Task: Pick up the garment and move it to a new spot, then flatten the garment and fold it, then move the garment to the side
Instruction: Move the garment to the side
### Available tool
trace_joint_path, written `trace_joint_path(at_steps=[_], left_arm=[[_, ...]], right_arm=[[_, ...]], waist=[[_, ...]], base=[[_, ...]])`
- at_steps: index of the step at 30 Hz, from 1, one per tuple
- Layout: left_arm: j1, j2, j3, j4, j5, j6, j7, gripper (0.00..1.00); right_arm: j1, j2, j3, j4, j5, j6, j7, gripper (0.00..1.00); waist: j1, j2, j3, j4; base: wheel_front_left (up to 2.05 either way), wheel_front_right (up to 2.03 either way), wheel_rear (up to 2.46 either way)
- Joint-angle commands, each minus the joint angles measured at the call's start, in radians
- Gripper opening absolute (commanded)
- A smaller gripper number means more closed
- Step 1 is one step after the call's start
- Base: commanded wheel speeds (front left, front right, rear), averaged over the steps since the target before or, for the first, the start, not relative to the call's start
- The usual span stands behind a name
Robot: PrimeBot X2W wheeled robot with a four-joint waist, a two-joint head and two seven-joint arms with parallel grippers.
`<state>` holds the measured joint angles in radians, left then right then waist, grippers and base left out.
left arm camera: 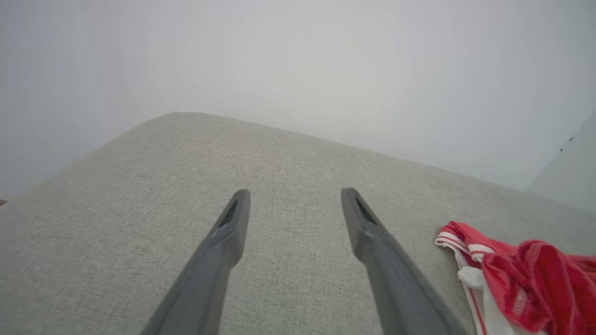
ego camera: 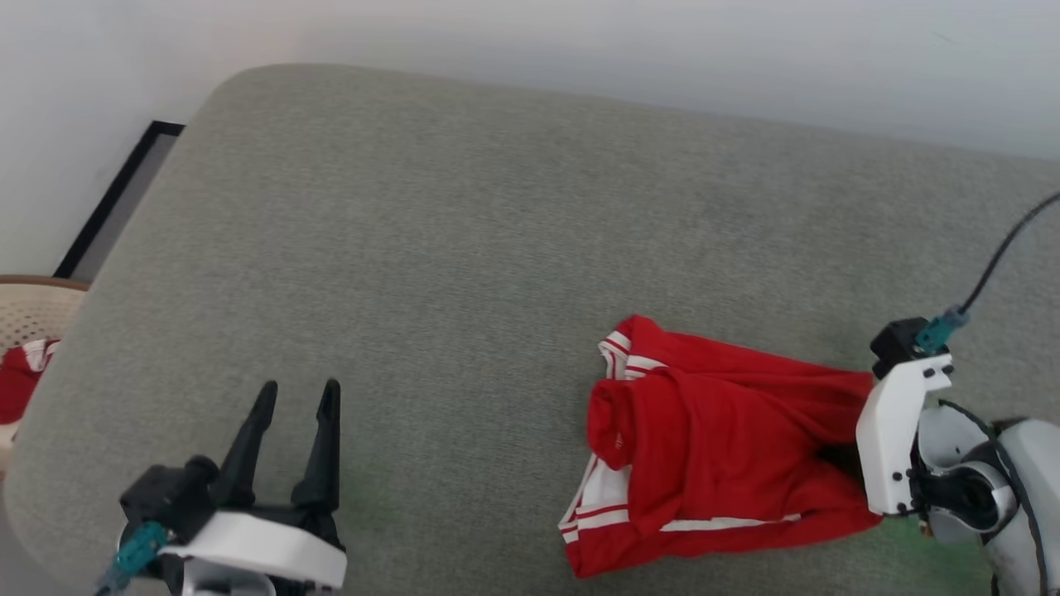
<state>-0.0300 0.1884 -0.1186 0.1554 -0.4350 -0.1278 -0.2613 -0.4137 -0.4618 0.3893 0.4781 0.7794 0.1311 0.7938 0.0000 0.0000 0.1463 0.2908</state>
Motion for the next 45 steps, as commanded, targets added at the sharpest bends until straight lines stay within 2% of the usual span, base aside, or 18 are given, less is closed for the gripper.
trace_joint_path(at_steps=[1,6,11,19,28,36,45], left_arm=[[-0.029,0.004,0.002,-0.006,0.0,-0.003,-0.005,1.0],[-0.067,0.007,-0.018,-0.027,0.002,-0.003,-0.005,1.0],[-0.116,0.017,-0.068,-0.04,0.012,-0.003,-0.005,1.0],[-0.217,0.03,-0.163,-0.064,0.025,-0.003,-0.005,1.0],[-0.317,0.032,-0.273,-0.069,0.027,-0.004,-0.005,1.0],[-0.413,0.041,-0.392,-0.061,0.02,-0.004,-0.005,1.0],[-0.48,0.051,-0.443,-0.057,0.007,-0.004,-0.005,1.0]], right_arm=[[-0.009,-0.009,0.011,-0.011,-0.001,-0.001,-0.008,0.0],[-0.057,-0.08,0.001,-0.101,-0.009,-0.001,-0.01,0.0],[-0.097,-0.143,-0.028,-0.132,-0.029,-0.001,-0.014,0.0],[-0.181,-0.207,-0.075,-0.106,-0.067,-0.001,-0.043,0.0],[-0.273,-0.264,-0.086,-0.05,-0.124,0.0,-0.112,0.0],[-0.378,-0.292,-0.104,0.072,-0.226,0.0,-0.256,0.0],[-0.465,-0.277,-0.104,0.247,-0.38,-0.001,-0.385,0.0]], waist=[[0.0,0.0,0.012,-0.024],[0.0,0.0,0.029,-0.088],[0.0,0.0,0.046,-0.161],[0.0,0.0,0.092,-0.287],[0.0,0.0,0.148,-0.387],[0.0,0.0,0.213,-0.43],[0.0,0.0,0.271,-0.416]], base=[[0.0,0.0,0.0],[0.0,0.0,0.0],[0.0,0.0,0.0],[0.0,0.0,0.0],[0.0,0.0,0.0],[0.0,0.0,0.0],[0.0,0.0,0.0]])
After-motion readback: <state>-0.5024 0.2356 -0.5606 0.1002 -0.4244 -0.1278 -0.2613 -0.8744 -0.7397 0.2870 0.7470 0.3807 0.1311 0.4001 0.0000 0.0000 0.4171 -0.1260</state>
